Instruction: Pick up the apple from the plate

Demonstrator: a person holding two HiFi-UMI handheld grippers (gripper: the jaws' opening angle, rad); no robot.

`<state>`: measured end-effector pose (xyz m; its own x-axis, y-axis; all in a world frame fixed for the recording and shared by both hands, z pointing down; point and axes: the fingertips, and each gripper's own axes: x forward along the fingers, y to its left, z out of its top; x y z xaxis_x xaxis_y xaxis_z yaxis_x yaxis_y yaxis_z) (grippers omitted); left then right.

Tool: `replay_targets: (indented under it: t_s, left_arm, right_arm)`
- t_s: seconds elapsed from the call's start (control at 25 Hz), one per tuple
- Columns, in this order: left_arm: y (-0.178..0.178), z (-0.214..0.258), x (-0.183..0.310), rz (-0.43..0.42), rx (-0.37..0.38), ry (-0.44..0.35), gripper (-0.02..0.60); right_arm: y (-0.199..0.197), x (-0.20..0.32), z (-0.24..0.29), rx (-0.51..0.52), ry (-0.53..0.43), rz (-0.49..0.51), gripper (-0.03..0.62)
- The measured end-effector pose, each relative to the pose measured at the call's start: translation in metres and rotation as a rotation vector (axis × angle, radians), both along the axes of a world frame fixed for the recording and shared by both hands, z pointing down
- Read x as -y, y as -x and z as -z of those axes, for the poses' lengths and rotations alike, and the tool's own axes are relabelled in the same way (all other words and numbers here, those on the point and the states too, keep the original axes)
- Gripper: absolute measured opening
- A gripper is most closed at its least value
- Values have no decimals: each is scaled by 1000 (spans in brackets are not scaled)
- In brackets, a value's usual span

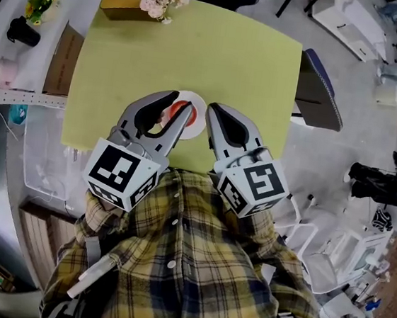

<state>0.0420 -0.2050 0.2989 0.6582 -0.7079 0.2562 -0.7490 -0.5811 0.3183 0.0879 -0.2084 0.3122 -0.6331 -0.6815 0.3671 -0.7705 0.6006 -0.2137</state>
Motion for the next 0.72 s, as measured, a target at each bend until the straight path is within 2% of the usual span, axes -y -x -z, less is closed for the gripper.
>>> replay_targets:
  t_s: [0.32, 0.72]
  left_arm:
    - [-3, -17, 0, -15, 9, 32, 199]
    - [-12, -43, -2, -43, 43, 82, 290]
  right_arm:
    - [-4, 0, -9, -6, 23, -3, -3]
    - [-17, 0, -25, -12, 66, -20, -3]
